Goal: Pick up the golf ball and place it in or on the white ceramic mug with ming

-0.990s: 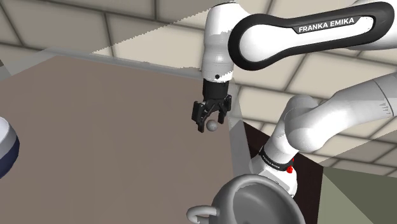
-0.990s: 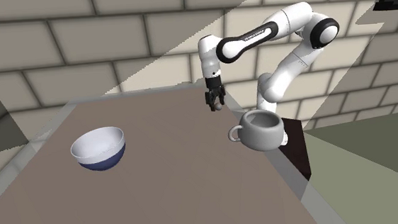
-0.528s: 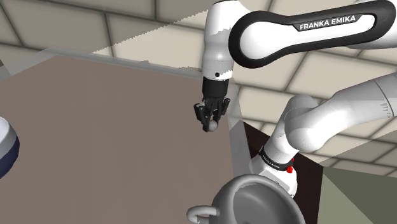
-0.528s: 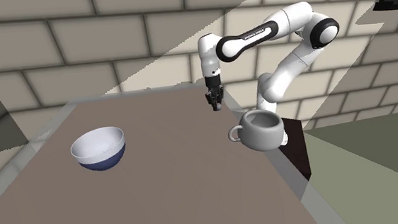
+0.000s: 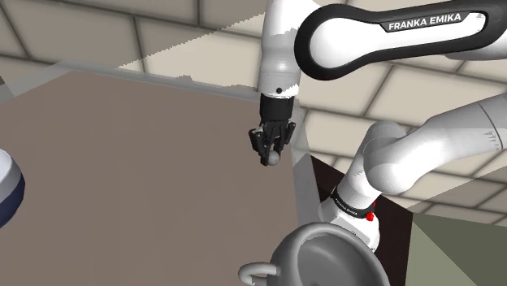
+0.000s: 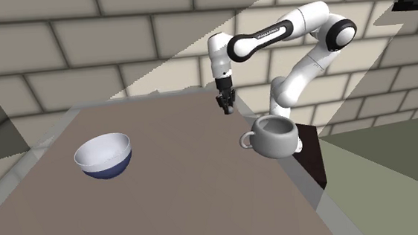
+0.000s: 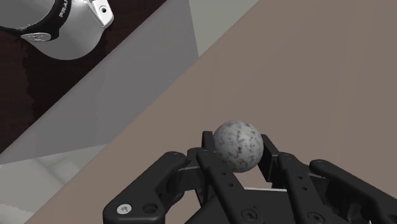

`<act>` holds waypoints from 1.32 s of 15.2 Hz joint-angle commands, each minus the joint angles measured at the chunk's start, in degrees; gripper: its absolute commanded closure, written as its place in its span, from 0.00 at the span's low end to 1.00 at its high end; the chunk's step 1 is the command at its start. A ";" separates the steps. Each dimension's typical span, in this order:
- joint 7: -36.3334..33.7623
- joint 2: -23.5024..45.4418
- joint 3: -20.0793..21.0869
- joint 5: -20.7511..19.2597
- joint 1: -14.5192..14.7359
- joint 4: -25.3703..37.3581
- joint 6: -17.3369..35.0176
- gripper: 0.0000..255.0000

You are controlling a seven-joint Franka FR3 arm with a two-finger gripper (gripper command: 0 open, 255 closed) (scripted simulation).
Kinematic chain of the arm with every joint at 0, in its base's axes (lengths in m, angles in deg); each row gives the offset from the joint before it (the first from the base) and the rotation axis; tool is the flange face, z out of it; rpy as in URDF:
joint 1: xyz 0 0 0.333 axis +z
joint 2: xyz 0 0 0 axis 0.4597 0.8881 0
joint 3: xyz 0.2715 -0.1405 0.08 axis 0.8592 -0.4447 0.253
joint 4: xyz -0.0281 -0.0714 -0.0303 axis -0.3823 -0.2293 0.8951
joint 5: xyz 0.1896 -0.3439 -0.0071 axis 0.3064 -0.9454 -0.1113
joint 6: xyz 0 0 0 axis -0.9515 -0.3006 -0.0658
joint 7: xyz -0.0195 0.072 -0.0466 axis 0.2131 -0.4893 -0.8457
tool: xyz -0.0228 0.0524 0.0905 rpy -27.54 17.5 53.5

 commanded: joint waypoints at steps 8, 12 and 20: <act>-1.56 -1.02 -1.49 -1.36 -0.31 6.08 -7.02 1.00; -2.23 -1.03 -2.09 -1.89 -0.45 9.07 -9.96 1.00; -3.57 -0.41 -3.16 -2.78 -0.69 15.47 -15.63 1.00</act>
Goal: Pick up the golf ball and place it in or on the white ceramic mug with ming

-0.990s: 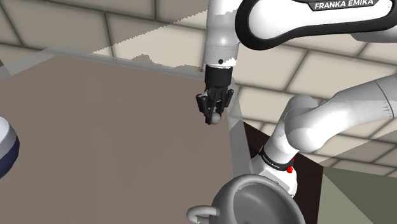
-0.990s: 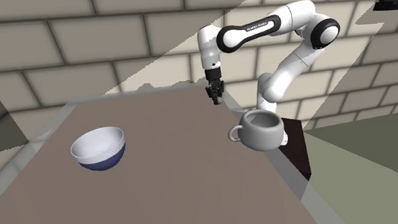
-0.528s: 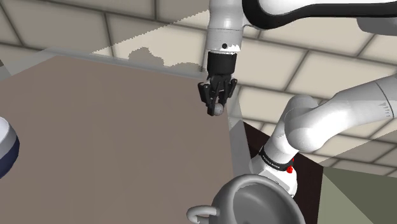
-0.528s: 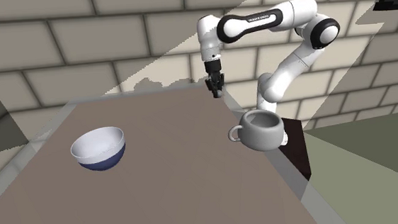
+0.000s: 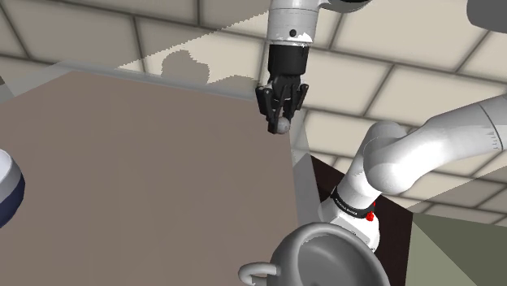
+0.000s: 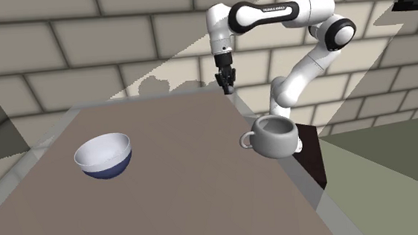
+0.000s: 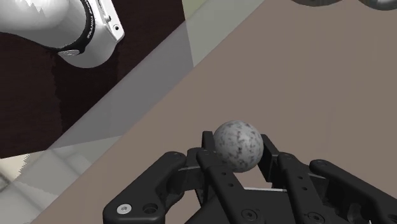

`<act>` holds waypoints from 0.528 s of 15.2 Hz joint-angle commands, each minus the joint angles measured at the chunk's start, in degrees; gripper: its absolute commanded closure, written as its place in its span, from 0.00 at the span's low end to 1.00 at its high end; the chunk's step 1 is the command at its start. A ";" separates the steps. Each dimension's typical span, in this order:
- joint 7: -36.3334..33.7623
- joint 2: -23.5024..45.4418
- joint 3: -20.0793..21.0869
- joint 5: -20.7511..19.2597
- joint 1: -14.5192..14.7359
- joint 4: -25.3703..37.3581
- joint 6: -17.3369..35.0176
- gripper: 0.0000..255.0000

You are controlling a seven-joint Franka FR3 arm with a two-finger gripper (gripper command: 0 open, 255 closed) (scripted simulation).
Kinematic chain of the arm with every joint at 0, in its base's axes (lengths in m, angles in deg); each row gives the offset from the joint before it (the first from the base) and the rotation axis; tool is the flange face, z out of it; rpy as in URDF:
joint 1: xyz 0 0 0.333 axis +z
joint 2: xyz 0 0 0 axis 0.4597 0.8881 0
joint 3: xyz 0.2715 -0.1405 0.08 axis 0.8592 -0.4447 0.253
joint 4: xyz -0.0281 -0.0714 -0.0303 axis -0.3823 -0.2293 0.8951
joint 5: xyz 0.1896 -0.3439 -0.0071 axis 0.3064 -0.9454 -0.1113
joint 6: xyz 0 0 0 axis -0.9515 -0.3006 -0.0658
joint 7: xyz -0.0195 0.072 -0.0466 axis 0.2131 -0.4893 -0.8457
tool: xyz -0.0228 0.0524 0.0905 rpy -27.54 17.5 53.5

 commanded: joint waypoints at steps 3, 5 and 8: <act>-0.61 0.32 -0.65 -0.46 -0.12 3.38 -3.05 1.00; -0.95 0.66 -0.88 -0.62 -0.17 5.12 -4.42 1.00; -1.49 1.27 -1.20 -0.85 -0.24 7.81 -6.46 1.00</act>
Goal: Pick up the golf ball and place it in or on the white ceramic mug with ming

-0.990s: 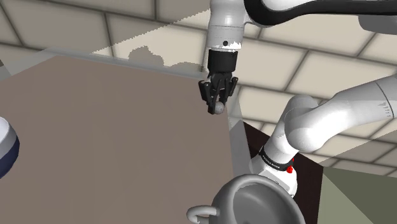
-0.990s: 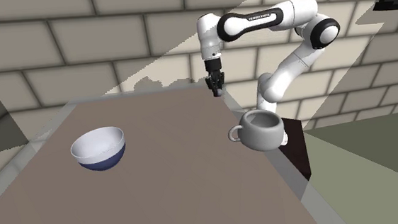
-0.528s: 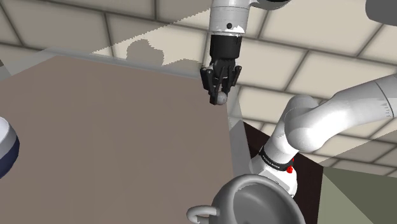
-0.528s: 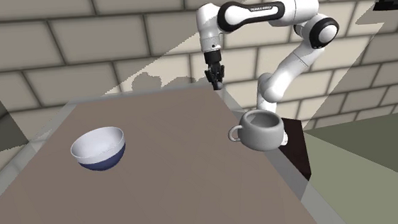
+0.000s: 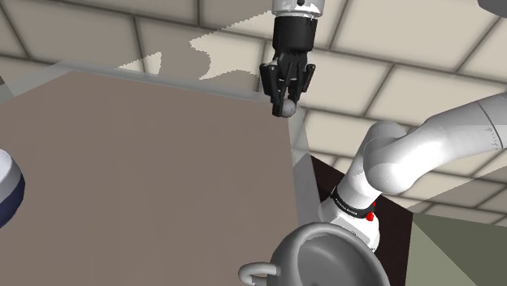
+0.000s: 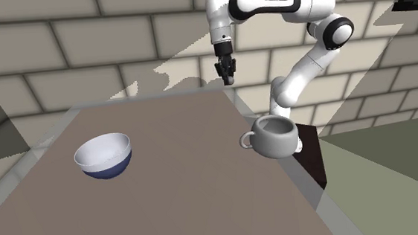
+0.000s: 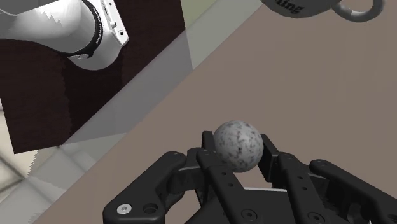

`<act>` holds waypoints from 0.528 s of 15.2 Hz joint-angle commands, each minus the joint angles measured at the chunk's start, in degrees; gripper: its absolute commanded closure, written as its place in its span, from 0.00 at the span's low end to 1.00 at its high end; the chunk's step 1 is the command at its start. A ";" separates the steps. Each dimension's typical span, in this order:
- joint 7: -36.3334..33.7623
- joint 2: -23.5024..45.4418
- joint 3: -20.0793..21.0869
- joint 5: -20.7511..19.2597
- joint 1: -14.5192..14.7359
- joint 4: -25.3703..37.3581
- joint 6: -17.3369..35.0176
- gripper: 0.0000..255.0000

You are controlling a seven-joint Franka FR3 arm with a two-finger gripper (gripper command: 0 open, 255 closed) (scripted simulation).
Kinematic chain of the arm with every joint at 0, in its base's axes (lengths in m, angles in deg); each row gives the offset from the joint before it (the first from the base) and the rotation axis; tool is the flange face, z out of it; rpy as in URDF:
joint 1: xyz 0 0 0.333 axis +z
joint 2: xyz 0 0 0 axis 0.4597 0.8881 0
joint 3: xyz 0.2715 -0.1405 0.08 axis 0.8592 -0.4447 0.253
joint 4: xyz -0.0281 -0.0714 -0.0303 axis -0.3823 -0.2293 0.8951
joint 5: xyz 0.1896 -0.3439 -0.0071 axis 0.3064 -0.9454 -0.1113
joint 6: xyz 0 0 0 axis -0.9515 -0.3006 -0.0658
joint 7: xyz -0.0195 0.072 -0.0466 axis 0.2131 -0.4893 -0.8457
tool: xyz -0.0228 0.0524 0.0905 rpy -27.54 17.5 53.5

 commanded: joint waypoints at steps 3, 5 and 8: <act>-0.77 0.72 -0.39 -0.23 -0.05 3.56 -2.79 1.00; -0.97 1.00 -0.49 -0.29 -0.07 4.57 -3.50 1.00; -4.92 -0.95 2.50 2.52 1.24 4.04 -3.64 1.00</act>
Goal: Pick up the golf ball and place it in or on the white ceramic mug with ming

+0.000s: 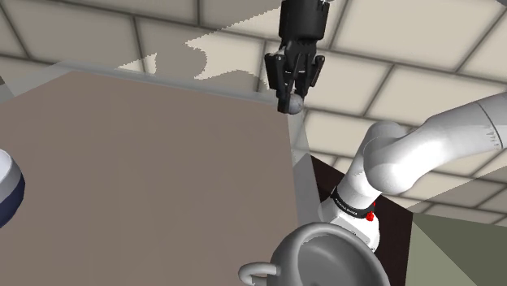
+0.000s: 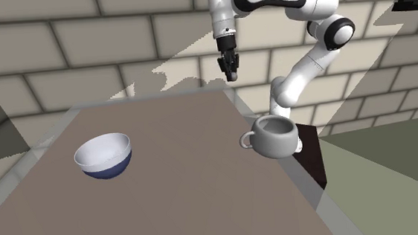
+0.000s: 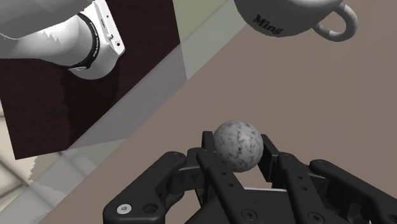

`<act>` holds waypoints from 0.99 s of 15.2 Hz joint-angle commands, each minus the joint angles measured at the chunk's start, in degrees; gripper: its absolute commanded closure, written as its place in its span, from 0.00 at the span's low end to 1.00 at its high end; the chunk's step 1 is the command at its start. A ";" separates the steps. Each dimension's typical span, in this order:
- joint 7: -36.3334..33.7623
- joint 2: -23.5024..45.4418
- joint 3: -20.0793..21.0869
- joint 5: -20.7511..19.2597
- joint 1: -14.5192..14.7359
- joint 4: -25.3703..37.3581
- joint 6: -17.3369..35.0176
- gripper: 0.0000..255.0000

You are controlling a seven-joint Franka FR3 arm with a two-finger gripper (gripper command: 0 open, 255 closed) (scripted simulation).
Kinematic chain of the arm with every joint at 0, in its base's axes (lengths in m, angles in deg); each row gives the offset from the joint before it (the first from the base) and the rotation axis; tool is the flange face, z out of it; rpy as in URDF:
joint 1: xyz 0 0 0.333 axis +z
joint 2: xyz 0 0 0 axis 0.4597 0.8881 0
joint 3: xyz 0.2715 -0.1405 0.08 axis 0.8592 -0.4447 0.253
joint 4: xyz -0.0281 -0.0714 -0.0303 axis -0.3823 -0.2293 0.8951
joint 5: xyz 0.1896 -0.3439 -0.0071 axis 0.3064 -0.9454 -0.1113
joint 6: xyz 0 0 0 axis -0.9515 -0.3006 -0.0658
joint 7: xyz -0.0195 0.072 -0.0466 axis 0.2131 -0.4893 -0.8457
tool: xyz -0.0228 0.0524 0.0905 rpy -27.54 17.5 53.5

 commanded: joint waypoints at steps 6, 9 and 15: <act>-9.52 -2.98 7.32 6.62 2.76 0.76 -0.14 1.00; -13.71 -3.34 10.76 9.35 3.72 1.86 0.29 1.00; -22.15 -2.47 18.24 14.23 4.79 5.66 1.82 1.00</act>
